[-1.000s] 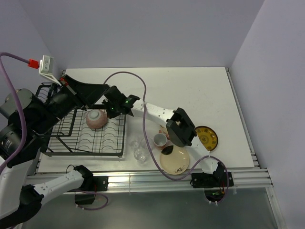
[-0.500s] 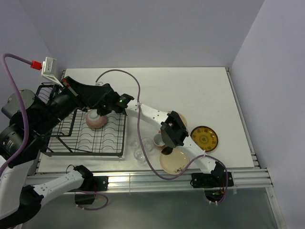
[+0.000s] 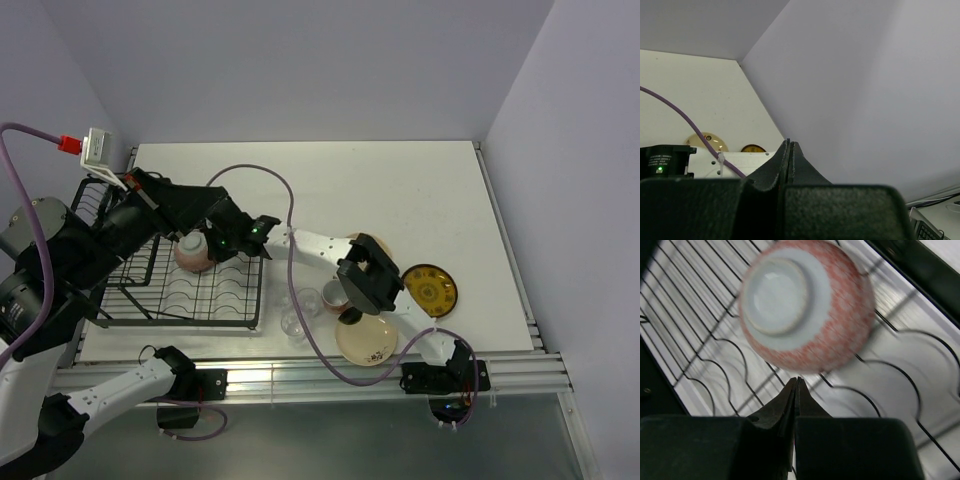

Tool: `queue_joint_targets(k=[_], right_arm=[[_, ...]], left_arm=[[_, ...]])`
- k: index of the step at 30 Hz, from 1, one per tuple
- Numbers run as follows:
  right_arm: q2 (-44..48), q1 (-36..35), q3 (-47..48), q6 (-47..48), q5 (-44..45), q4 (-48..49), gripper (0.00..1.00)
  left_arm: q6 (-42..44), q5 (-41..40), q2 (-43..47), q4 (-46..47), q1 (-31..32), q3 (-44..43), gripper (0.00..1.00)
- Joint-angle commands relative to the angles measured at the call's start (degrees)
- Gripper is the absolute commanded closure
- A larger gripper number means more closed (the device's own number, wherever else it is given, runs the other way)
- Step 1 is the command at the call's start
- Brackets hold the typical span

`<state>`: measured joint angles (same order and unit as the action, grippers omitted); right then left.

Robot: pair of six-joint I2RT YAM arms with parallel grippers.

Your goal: Load the mixed dishes into the dish rack

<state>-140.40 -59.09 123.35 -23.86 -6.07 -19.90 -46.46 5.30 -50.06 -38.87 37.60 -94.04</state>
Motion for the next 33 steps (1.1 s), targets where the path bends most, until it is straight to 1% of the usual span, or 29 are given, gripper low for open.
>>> queue_joint_targets(k=[1,4,8,11,14,18,20,22,24,25,27,29,31,33], right_arm=[[9.6,1.5,-6.0,1.4,2.8,4.6,1.00],[12.9,2.0,-12.1,2.0,4.3,5.8,1.00],[12.1,2.9,-12.9,2.1,3.8,5.2,1.00],[8.9,2.8,-9.2,3.0,1.8,4.0,1.00],[4.4,2.6,-3.3,2.4,0.6,2.5,1.00],[-3.5,2.0,8.1,1.2,-1.1,-0.3,1.00],[-5.4,0.9,11.2,0.7,-3.4,0.2,1.00],[-8.3,-0.8,16.3,-0.9,-6.0,1.6,1.00],[-8.2,-1.0,15.7,-1.8,-6.9,4.4,1.00],[-7.4,-0.9,13.8,-3.8,-7.7,5.8,1.00],[-6.4,-0.9,11.7,-4.6,-8.3,9.3,1.00],[-4.4,-0.8,8.2,-5.0,-11.2,13.4,1.00],[-2.1,-0.2,6.0,-4.9,-12.4,14.7,1.00],[0.7,0.5,3.1,-4.7,-10.8,15.7,1.00]], left_arm=[[-0.7,0.3,0.3,2.4,0.1,0.3,1.00],[-0.8,0.2,0.6,2.7,0.2,0.7,1.00],[-0.9,0.2,0.7,2.7,0.1,0.9,1.00],[-0.9,0.3,0.5,2.2,0.1,0.3,1.00],[-0.9,0.2,0.3,1.7,0.2,-0.1,1.00],[-1.0,-0.1,0.2,0.8,0.1,-0.5,1.00],[-1.2,-0.4,0.5,0.3,0.1,-0.5,1.00],[-1.8,-0.7,1.1,0.6,0.1,0.5,1.00],[-2.1,-0.7,1.2,0.9,0.1,0.8,1.00],[-2.1,-0.7,1.2,1.3,0.2,1.0,1.00],[-2.4,-0.3,0.8,1.6,0.2,1.3,1.00],[-2.5,0.1,0.6,2.2,0.2,1.9,1.00],[-2.8,0.8,0.4,3.1,0.1,2.8,1.00],[-2.8,2.5,-0.8,4.2,0.2,2.8,1.00]])
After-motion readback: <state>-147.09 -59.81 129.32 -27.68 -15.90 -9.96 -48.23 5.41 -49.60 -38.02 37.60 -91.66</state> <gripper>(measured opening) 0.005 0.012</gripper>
